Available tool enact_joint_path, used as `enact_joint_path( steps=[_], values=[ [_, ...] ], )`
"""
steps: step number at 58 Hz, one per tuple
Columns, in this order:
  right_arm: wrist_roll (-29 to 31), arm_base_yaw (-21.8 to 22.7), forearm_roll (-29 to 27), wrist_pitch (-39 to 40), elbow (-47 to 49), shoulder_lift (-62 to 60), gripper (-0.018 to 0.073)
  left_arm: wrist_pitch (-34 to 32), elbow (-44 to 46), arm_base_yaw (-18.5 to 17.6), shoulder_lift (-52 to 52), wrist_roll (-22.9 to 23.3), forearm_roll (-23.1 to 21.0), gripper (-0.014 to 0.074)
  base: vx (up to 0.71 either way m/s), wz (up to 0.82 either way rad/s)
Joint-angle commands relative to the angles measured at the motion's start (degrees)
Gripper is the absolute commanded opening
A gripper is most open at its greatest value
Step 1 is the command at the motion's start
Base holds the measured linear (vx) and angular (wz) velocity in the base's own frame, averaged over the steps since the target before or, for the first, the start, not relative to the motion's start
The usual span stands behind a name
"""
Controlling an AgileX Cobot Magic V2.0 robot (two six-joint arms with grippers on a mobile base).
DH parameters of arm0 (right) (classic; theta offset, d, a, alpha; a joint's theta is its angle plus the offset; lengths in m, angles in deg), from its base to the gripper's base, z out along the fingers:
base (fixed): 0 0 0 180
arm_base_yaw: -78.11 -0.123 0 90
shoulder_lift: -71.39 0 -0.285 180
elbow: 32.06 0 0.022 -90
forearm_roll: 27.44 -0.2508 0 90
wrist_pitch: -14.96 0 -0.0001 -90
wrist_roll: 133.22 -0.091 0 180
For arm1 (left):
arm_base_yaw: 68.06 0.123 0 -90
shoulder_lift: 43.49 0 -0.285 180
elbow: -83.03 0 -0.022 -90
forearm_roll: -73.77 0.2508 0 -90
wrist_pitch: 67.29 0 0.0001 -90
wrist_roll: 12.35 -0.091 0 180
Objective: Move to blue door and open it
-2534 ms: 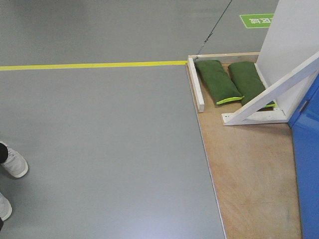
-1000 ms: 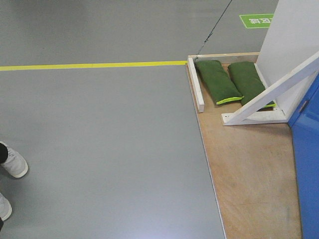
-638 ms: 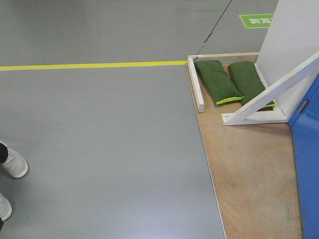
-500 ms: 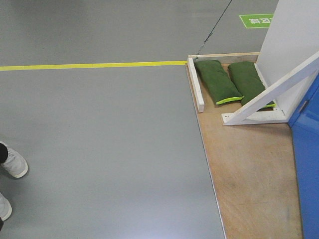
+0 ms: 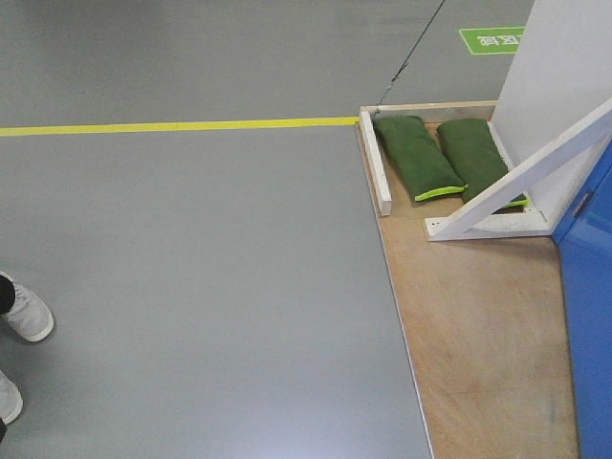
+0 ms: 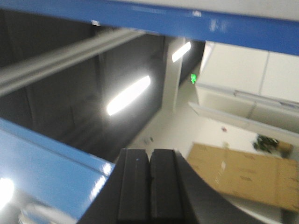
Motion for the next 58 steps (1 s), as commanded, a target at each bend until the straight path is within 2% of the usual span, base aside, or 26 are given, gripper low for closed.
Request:
enact_joint_path(
  steps=[1,7,20,41,48,58],
  values=[
    [0.38,4.79,-3.61,-8.75,1.55,-0.82,0.0012,-4.86,1.49,-0.38,-0.69,0.39,-0.12,0.0073,0.00,0.00],
    [0.46,7.73,-3.61,-12.34,1.55,-0.17,0.0012,-4.86,1.49,-0.38,-0.69,0.39,-0.12,0.0073,0.00,0.00],
    [0.46,11.90,-3.61,-11.55,1.55,2.43,0.0012,-4.86,1.49,-0.38,-0.69,0.39,-0.12,0.0073,0.00,0.00],
    [0.53,11.28,-3.66,-17.95,1.77,8.75,0.0012,-4.86,1.49,-0.38,-0.69,0.39,-0.12,0.0073,0.00,0.00],
    [0.53,9.41,-3.28,-14.85,2.88,10.75,0.0012,-4.86,1.49,-0.38,-0.69,0.39,-0.12,0.0073,0.00,0.00],
    [0.53,6.36,-0.15,-1.26,7.73,13.88,0.0012,-4.86,1.49,-0.38,-0.69,0.39,-0.12,0.0073,0.00,0.00]
  ],
)
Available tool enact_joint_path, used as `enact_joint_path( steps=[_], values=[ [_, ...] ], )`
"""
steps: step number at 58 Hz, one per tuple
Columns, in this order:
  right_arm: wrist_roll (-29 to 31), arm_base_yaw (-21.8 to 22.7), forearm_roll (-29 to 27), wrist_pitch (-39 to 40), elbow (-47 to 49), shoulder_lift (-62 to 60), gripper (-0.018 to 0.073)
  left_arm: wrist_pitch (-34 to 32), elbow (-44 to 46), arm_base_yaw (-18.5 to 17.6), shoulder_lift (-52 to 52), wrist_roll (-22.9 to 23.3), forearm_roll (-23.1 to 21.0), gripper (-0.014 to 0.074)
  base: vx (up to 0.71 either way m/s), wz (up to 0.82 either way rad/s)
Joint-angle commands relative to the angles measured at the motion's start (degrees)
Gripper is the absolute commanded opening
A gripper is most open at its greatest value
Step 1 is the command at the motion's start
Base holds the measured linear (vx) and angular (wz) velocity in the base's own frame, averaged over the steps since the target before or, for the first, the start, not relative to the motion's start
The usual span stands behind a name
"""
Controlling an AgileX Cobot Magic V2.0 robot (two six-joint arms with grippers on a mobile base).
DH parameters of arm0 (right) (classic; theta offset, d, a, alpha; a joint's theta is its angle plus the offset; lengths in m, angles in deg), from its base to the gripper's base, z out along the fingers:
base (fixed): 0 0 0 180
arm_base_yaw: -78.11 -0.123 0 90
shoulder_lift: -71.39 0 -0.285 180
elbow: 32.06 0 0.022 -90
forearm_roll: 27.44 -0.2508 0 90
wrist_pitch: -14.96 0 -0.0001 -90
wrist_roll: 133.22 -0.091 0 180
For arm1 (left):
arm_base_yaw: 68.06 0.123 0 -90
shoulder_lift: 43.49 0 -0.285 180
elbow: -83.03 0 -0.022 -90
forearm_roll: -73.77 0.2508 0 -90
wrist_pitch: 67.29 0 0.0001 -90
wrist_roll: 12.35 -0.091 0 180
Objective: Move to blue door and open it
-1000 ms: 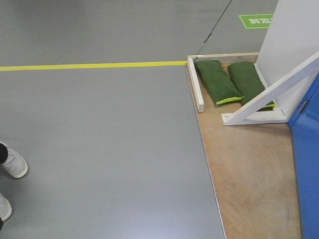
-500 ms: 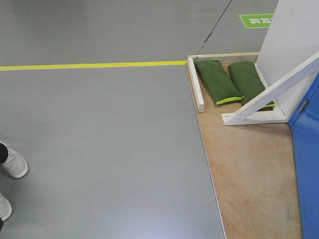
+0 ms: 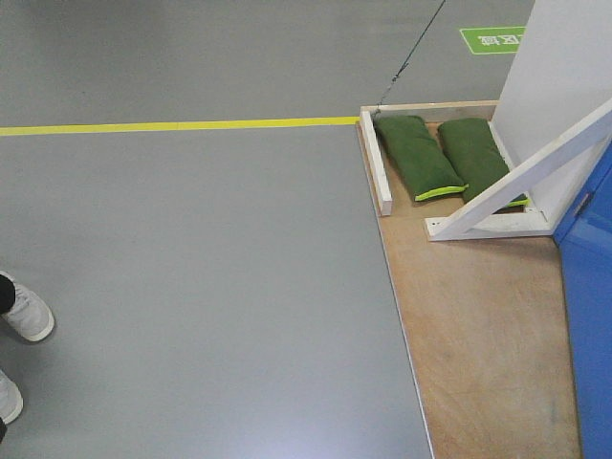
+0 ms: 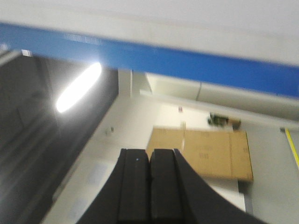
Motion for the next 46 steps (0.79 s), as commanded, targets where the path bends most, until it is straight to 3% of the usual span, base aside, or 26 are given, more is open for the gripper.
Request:
enact_joint_path(
  steps=[1,19,33,46],
  values=[
    [0.53,-1.50,-2.03,9.16,4.61,-0.42,0.0012,-4.86,1.49,-0.38,-0.69,0.39,-0.12,0.0073,0.00,0.00],
    [0.53,-9.91,6.91,25.00,12.66,5.91,0.0012,-4.86,1.49,-0.38,-0.69,0.39,-0.12,0.0073,0.00,0.00],
    [0.53,-18.15,22.40,34.73,15.89,9.68,0.0012,-4.86,1.49,-0.38,-0.69,0.39,-0.12,0.0073,0.00,0.00],
    [0.53,-25.28,34.43,37.00,16.10,10.70,0.0012,-4.86,1.49,-0.38,-0.69,0.39,-0.12,0.0073,0.00,0.00]
  ],
)
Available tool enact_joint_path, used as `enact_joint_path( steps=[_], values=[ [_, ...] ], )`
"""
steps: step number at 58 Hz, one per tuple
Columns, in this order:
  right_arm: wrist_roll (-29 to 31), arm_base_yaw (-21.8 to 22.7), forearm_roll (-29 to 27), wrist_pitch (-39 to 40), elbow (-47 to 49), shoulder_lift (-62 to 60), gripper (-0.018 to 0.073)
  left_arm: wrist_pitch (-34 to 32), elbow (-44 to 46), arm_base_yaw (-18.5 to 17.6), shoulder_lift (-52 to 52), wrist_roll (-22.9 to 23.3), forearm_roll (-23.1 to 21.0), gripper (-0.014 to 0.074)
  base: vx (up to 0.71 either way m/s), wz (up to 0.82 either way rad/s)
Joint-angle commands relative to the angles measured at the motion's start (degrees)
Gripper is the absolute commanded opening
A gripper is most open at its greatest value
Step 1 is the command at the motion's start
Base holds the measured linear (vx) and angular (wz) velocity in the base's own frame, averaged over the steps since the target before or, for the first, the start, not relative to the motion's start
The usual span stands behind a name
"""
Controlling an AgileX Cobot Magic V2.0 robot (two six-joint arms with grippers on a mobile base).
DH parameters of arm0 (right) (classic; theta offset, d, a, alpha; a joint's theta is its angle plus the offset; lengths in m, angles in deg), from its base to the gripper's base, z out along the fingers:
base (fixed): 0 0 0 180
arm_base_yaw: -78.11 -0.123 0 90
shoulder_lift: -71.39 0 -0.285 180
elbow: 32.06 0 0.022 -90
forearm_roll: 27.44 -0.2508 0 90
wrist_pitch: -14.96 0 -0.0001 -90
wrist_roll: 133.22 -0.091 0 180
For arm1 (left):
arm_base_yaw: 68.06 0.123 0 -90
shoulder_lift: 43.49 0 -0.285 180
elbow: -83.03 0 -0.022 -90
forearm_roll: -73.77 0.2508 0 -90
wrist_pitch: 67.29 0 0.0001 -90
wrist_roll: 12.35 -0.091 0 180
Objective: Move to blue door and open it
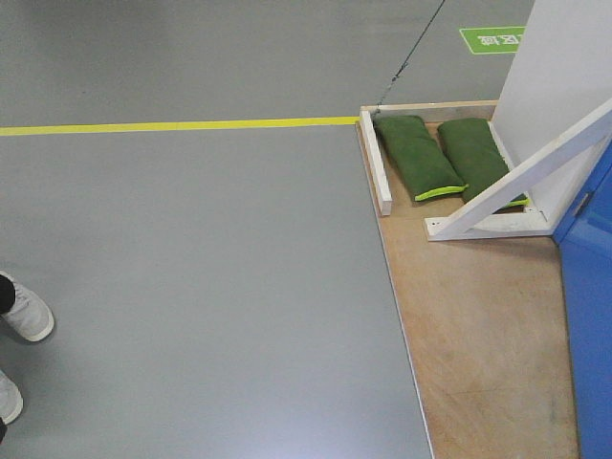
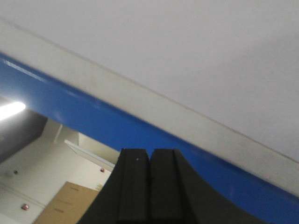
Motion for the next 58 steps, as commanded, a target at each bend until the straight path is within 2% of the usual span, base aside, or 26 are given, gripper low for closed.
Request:
enact_joint_path(
  steps=[1,11,16,20,29,33,35,43,58],
  values=[
    [0.59,-2.76,4.23,2.62,2.16,-2.61,0.0012,-4.86,1.49,-0.38,-0.69,0.39,-0.12,0.0073,0.00,0.00],
    [0.53,-4.62,4.01,4.54,2.16,-2.69,0.0012,-4.86,1.49,-0.38,-0.69,0.39,-0.12,0.0073,0.00,0.00],
    [0.53,-4.62,6.42,4.61,2.16,-2.69,0.0012,-4.86,1.49,-0.38,-0.69,0.39,-0.12,0.0073,0.00,0.00],
    [0.53,-4.48,12.99,4.60,2.16,-2.69,0.0012,-4.86,1.49,-0.38,-0.69,0.39,-0.12,0.0073,0.00,0.00],
    [0.53,-4.48,36.07,4.87,2.16,-3.42,0.0012,-4.86,1.49,-0.38,-0.69,0.39,-0.12,0.0073,0.00,0.00],
    [0.53,-4.48,44.12,5.61,2.10,-4.23,0.0012,-4.86,1.49,-0.38,-0.69,0.39,-0.12,0.0073,0.00,0.00],
    [0.53,-4.48,46.12,6.20,2.10,-4.57,0.0012,-4.86,1.49,-0.38,-0.69,0.39,-0.12,0.0073,0.00,0.00],
    [0.34,-5.48,46.89,9.24,2.10,-5.49,0.0012,-4.86,1.49,-0.38,-0.69,0.39,-0.12,0.0073,0.00,0.00],
    [0.34,-6.32,45.46,9.01,2.10,-5.54,0.0012,-4.86,1.49,-0.38,-0.69,0.39,-0.12,0.0073,0.00,0.00]
  ],
)
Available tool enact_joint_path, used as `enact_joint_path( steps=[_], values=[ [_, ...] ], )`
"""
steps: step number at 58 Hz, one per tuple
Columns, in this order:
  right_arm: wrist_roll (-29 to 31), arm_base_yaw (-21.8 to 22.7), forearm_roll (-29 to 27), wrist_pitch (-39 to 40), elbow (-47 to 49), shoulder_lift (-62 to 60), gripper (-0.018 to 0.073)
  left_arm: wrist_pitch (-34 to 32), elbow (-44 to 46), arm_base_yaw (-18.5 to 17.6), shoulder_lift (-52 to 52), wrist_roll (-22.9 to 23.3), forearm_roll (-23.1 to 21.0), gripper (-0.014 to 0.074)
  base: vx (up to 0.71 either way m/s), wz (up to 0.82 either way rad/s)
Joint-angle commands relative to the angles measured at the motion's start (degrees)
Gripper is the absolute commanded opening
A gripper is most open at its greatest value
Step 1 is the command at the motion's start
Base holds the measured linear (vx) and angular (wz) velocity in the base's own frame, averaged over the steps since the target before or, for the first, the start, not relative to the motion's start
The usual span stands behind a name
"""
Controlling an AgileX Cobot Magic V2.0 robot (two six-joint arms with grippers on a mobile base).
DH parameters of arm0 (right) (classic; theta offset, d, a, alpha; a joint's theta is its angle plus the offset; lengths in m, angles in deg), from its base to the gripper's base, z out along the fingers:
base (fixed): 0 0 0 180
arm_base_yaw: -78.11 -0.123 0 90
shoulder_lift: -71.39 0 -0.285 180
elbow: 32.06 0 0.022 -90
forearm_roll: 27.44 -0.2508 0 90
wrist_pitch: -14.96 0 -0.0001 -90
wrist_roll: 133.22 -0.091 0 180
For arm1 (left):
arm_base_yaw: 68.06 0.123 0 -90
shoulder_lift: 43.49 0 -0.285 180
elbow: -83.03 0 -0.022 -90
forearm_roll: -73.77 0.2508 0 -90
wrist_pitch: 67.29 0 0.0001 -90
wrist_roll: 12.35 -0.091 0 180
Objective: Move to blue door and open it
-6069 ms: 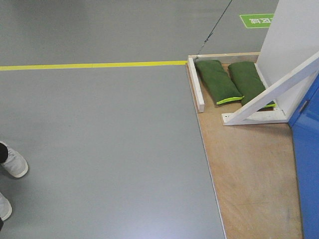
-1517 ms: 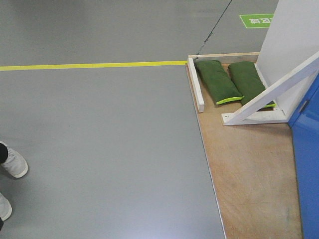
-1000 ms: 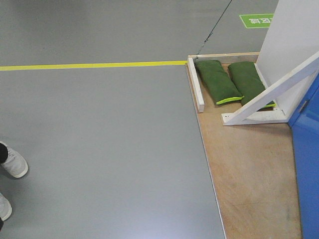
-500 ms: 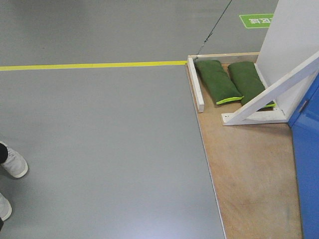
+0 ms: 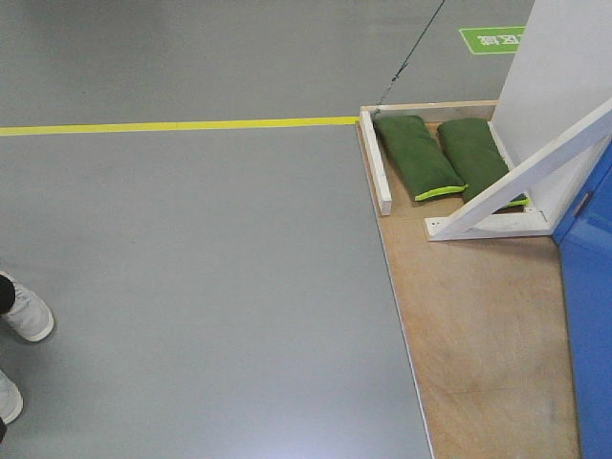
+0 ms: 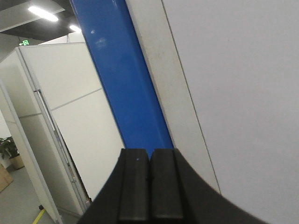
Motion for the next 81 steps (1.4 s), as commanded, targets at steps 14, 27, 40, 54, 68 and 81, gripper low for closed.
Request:
enact_joint_path(
  steps=[14,27,40,54,68,81],
  values=[
    [0.34,-0.09,-7.23,-4.94,1.86,-3.39,0.0012,-4.86,1.49,-0.38,-0.69,0.39,-0.12,0.0073,0.00,0.00],
    [0.34,0.12,-14.03,-21.50,1.86,-5.29,0.0012,-4.86,1.49,-0.38,-0.69,0.39,-0.12,0.0073,0.00,0.00],
    [0.34,0.19,-18.35,-24.24,1.86,-8.55,0.0012,-4.86,1.49,-0.38,-0.69,0.39,-0.12,0.0073,0.00,0.00],
    [0.34,0.19,-19.66,-30.89,1.86,-12.47,0.0012,-4.86,1.49,-0.38,-0.69,0.39,-0.12,0.0073,0.00,0.00],
    [0.34,0.19,-25.99,-38.91,1.86,-17.51,0.0012,-4.86,1.49,-0.38,-0.69,0.39,-0.12,0.0073,0.00,0.00],
    [0.34,-0.96,-31.99,-46.73,1.86,-21.81,0.0012,-4.86,1.49,-0.38,-0.69,0.39,-0.12,0.0073,0.00,0.00]
  ],
)
